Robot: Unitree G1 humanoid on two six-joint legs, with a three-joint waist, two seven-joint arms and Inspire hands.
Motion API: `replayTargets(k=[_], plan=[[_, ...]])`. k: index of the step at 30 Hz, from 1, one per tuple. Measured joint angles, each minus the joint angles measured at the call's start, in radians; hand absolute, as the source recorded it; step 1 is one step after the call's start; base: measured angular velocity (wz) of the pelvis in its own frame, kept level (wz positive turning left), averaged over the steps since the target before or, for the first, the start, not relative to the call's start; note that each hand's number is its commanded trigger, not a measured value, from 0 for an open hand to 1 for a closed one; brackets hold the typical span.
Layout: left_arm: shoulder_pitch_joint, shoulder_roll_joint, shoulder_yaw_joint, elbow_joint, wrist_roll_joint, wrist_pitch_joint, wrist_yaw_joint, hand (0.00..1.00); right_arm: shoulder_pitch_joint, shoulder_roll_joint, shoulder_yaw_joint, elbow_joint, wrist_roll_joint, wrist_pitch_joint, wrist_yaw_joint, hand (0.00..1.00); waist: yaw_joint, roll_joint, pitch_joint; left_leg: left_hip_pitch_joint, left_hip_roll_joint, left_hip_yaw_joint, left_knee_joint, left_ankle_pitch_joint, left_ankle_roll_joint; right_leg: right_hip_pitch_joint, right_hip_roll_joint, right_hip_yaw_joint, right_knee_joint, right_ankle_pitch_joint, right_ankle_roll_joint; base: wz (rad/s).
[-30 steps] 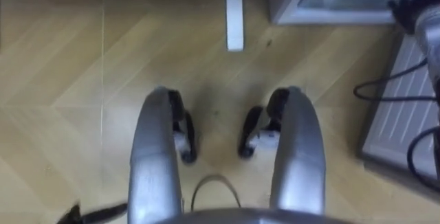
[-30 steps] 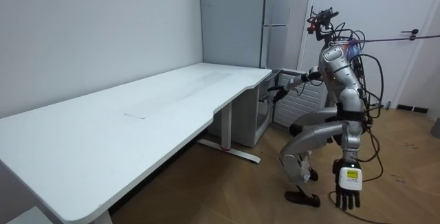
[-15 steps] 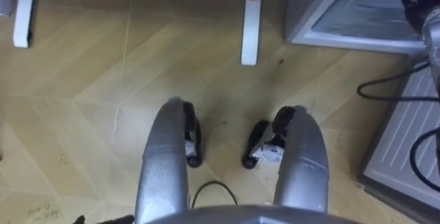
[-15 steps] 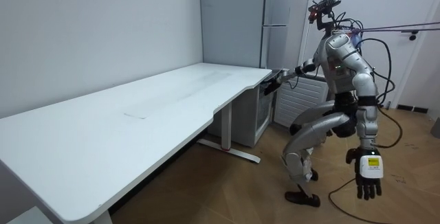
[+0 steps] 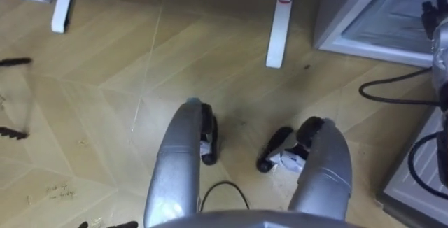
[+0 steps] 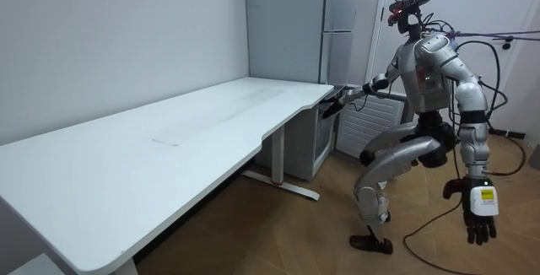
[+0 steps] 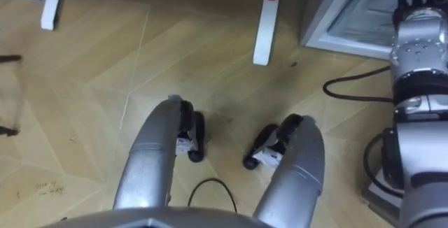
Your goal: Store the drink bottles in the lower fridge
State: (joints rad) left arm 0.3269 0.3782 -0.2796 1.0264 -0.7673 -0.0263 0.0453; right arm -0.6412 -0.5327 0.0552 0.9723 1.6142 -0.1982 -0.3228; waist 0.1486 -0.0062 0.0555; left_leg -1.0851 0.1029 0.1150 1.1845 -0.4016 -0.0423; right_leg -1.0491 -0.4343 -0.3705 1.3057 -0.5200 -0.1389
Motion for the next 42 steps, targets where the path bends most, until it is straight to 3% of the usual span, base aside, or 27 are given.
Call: replayTargets(k=[1, 3, 8, 12, 15, 17, 19, 23, 25, 27, 30, 31, 33, 38, 40, 42], plan=[[0.0, 0.002, 0.0, -0.007, 0.008, 0.002, 0.0, 0.0, 0.006, -0.002, -0.004, 0.007, 0.0, -0.009, 0.013, 0.0, 0.001, 0.002, -0.0009, -0.008, -0.016, -0.014, -0.008, 0.007, 0.0, 0.004, -0.012, -0.013, -0.003, 0.0, 0.001, 0.31], [0.001, 0.004, 0.0, -0.017, 0.027, 0.005, 0.0, 0.0, 0.019, -0.005, -0.013, 0.011, 0.0, -0.018, 0.022, 0.0, 0.007, 0.002, -0.001, -0.016, -0.026, -0.023, -0.01, 0.009, 0.0, 0.004, -0.017, -0.02, -0.003, 0.001, 0.001, 0.26], [0.019, 0.004, -0.006, -0.071, 0.032, 0.012, 0.002, 0.0, 0.024, -0.015, -0.02, 0.072, -0.002, -0.028, 0.069, 0.0, 0.056, 0.008, -0.0016, -0.021, -0.01, -0.032, -0.023, 0.008, -0.001, 0.024, -0.019, -0.059, -0.028, 0.003, 0.009, 0.04], [0.012, 0.005, -0.019, -0.09, 0.014, 0.018, 0.002, 0.0, 0.032, -0.001, -0.023, 0.102, 0.025, -0.023, 0.088, 0.0, 0.062, 0.009, -0.0027, 0.008, -0.008, -0.035, -0.086, 0.009, -0.001, 0.073, -0.009, -0.089, -0.093, 0.02, 0.04, 0.23], [0.012, 0.005, -0.019, -0.095, 0.015, 0.017, -0.009, 0.0, 0.045, 0.007, -0.044, 0.126, 0.03, 0.015, 0.108, 0.0, 0.059, 0.007, -0.0026, 0.053, -0.011, -0.035, -0.118, 0.019, -0.01, 0.123, -0.007, -0.1, -0.119, 0.025, 0.05, 0.15], [0.013, 0.004, -0.019, -0.095, 0.017, 0.017, -0.019, 0.0, 0.045, 0.015, -0.05, 0.146, 0.03, 0.029, 0.123, 0.0, 0.052, 0.003, -0.0018, 0.069, -0.009, -0.036, -0.131, 0.032, -0.005, 0.14, 0.002, -0.101, -0.133, 0.029, 0.053, 0.01], [0.013, 0.003, -0.015, -0.094, 0.025, 0.018, -0.028, 0.0, 0.046, 0.028, -0.051, 0.167, 0.03, 0.051, 0.141, 0.0, 0.048, -0.003, -0.0022, 0.1, -0.004, -0.036, -0.147, 0.063, 0.003, 0.168, 0.018, -0.1, -0.153, 0.044, 0.039, -0.17], [-0.004, -0.002, 0.004, -0.089, 0.072, 0.016, -0.04, 0.0, 0.076, 0.039, -0.05, 0.17, 0.028, 0.092, 0.196, 0.0, 0.047, -0.01, -0.0019, 0.159, 0.005, -0.022, -0.19, 0.078, 0.004, 0.22, 0.04, -0.103, -0.213, 0.076, 0.026, -0.24], [-0.033, -0.003, 0.007, -0.072, 0.073, 0.016, -0.046, 0.0, 0.08, 0.04, -0.049, 0.193, 0.028, 0.112, 0.217, 0.0, 0.047, -0.009, -0.0022, 0.197, 0.006, -0.015, -0.221, 0.08, 0.01, 0.251, 0.056, -0.103, -0.254, 0.095, 0.037, -0.12], [-0.08, -0.006, 0.034, -0.041, 0.088, 0.017, -0.059, 0.0, 0.086, 0.042, -0.05, 0.238, 0.023, 0.155, 0.226, 0.0, 0.046, -0.013, -0.001, 0.252, 0.002, -0.003, -0.267, 0.086, 0.02, 0.299, 0.071, -0.101, -0.304, 0.111, 0.057, -0.05], [-0.1, -0.014, 0.081, -0.036, 0.084, 0.014, -0.06, 0.0, 0.113, 0.041, -0.05, 0.256, -0.006, 0.202, 0.243, 0.0, 0.033, -0.023, 0.0004, 0.326, -0.013, 0.022, -0.335, 0.093, 0.03, 0.35, 0.072, -0.087, -0.357, 0.126, 0.082, -0.05], [-0.1, -0.019, 0.099, -0.026, 0.088, 0.012, -0.061, 0.0, 0.127, 0.041, -0.051, 0.258, -0.051, 0.227, 0.249, 0.0, 0.018, -0.034, 0.0062, 0.362, -0.017, 0.029, -0.364, 0.096, 0.032, 0.38, 0.074, -0.087, -0.383, 0.133, 0.09, -0.1], [-0.1, -0.039, 0.142, -0.007, 0.085, 0.011, -0.061, 0.0, 0.163, 0.041, -0.05, 0.258, -0.115, 0.267, 0.251, 0.0, 0.013, -0.037, 0.0062, 0.429, -0.018, 0.038, -0.415, 0.097, 0.032, 0.438, 0.089, -0.084, -0.435, 0.145, 0.106, -0.12], [-0.097, -0.065, 0.224, 0.021, 0.082, 0.004, -0.069, 0.0, 0.265, 0.041, -0.051, 0.245, -0.282, 0.347, 0.293, 0.0, -0.032, -0.077, -0.0006, 0.584, -0.046, 0.049, -0.555, 0.123, 0.033, 0.575, 0.101, -0.095, -0.557, 0.169, 0.146, 0.01], [-0.09, -0.079, 0.267, 0.025, 0.082, -0.009, -0.069, 0.0, 0.316, 0.041, -0.051, 0.191, -0.417, 0.395, 0.293, 0.0, -0.058, -0.091, -0.0039, 0.671, -0.048, 0.05, -0.635, 0.133, 0.032, 0.652, 0.123, -0.093, -0.635, 0.195, 0.165, -0.13], [-0.088, -0.088, 0.28, 0.038, 0.084, -0.019, -0.069, 0.0, 0.365, 0.041, -0.051, 0.137, -0.503, 0.405, 0.302, 0.0, -0.075, -0.101, -0.0081, 0.739, -0.046, 0.057, -0.689, 0.141, 0.032, 0.713, 0.153, -0.077, -0.702, 0.221, 0.177, -0.28]])
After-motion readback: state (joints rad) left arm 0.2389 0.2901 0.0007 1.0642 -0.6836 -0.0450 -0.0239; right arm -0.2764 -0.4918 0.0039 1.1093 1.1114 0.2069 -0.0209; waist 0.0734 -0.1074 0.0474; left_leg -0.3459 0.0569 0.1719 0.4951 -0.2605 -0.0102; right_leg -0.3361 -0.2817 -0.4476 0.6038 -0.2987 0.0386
